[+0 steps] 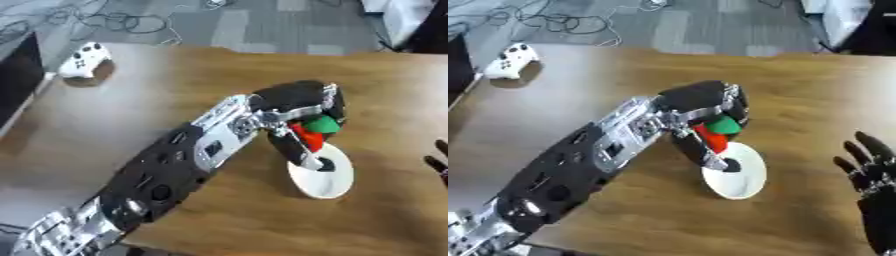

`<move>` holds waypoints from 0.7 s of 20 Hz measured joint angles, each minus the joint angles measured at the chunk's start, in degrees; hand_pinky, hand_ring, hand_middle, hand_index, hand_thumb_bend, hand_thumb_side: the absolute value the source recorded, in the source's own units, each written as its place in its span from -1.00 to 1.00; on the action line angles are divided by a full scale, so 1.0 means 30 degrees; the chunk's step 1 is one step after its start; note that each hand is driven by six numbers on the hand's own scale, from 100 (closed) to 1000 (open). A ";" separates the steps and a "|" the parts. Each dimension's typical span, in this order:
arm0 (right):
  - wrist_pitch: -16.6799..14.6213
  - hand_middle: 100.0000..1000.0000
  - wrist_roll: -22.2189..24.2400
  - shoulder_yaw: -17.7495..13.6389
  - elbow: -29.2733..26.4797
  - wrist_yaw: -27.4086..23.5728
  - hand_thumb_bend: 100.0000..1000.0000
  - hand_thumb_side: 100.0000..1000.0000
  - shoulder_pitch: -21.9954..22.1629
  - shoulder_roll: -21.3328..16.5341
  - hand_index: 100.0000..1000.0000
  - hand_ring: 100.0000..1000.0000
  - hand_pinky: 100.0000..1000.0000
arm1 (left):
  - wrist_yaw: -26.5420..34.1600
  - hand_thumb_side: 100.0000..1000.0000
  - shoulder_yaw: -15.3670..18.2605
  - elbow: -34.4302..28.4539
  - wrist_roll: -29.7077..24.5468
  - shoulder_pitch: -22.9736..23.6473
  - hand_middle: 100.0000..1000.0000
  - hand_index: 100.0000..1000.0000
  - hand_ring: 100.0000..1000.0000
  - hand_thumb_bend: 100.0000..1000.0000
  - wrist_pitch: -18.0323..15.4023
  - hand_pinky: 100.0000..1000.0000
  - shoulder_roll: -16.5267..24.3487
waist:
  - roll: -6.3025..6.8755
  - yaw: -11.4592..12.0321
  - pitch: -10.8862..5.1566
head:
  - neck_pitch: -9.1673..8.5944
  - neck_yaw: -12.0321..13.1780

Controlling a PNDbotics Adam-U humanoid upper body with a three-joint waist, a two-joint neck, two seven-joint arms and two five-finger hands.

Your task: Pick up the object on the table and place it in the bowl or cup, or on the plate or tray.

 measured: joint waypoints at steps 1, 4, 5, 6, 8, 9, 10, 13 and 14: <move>0.0000 0.87 0.0000 0.0000 0.0000 0.0002 -1.00 0.93 0.0000 0.0000 0.76 0.87 0.71 | 0.0071 -1.00 -0.0046 0.0000 -0.0028 -0.0008 -0.76 -0.49 -0.78 -0.16 -0.0022 -1.00 -0.0047 | -0.0006 -0.0002 0.0000 | 0.0001 0.0000; -0.0002 0.87 0.0000 0.0001 0.0000 0.0010 -1.00 0.93 0.0000 -0.0001 0.76 0.87 0.72 | 0.0173 -1.00 -0.0240 0.0001 -0.0161 -0.0111 -0.75 -0.48 -0.78 -0.17 -0.0092 -1.00 -0.0180 | -0.0010 -0.0024 0.0000 | 0.0003 -0.0002; -0.0004 0.87 0.0002 0.0003 0.0000 0.0011 -1.00 0.93 0.0000 -0.0001 0.76 0.87 0.72 | 0.0219 -1.00 -0.0295 0.0003 -0.0219 -0.0166 -0.75 -0.48 -0.78 -0.17 -0.0125 -1.00 -0.0251 | -0.0010 -0.0026 0.0000 | 0.0004 -0.0002; -0.0010 0.87 0.0009 0.0005 0.0000 0.0012 -1.00 0.93 0.0000 -0.0001 0.76 0.87 0.72 | 0.0259 -1.00 -0.0352 0.0005 -0.0286 -0.0235 -0.75 -0.48 -0.78 -0.17 -0.0146 -1.00 -0.0326 | -0.0010 -0.0043 0.0000 | 0.0004 -0.0002; -0.0032 0.87 0.0032 0.0007 0.0000 0.0012 -1.00 0.93 0.0000 -0.0003 0.76 0.87 0.72 | 0.0271 -1.00 -0.0446 0.0026 -0.0399 -0.0272 -0.75 -0.48 -0.77 -0.17 -0.0214 -1.00 -0.0436 | -0.0010 -0.0085 0.0000 | 0.0004 -0.0053; -0.0035 0.87 0.0037 0.0008 0.0000 0.0012 -1.00 0.93 0.0000 -0.0004 0.76 0.87 0.72 | 0.0272 -1.00 -0.0465 0.0052 -0.0440 -0.0295 -0.75 -0.47 -0.77 -0.18 -0.0249 -1.00 -0.0488 | -0.0009 -0.0090 0.0002 | 0.0004 -0.0153; -0.0037 0.87 0.0041 0.0008 0.0000 0.0012 -1.00 0.93 0.0000 -0.0004 0.76 0.87 0.72 | 0.0272 -1.00 -0.0468 0.0063 -0.0463 -0.0356 -0.75 -0.47 -0.77 -0.18 -0.0267 -1.00 -0.0492 | -0.0007 -0.0099 0.0002 | 0.0003 -0.0169; -0.0044 0.86 0.0055 0.0011 0.0000 0.0012 -1.00 0.93 0.0000 -0.0005 0.76 0.87 0.72 | 0.0272 -1.00 -0.0468 0.0104 -0.0543 -0.0415 -0.73 -0.46 -0.74 -0.18 -0.0291 -1.00 -0.0492 | -0.0007 -0.0125 0.0008 | -0.0023 -0.0376; -0.0060 0.86 0.0073 0.0012 0.0000 0.0012 -1.00 0.93 -0.0001 -0.0006 0.76 0.87 0.72 | 0.0272 -1.00 -0.0468 0.0105 -0.0553 -0.0415 -0.73 -0.46 -0.74 -0.18 -0.0300 -1.00 -0.0492 | -0.0006 -0.0134 0.0009 | -0.0039 -0.0480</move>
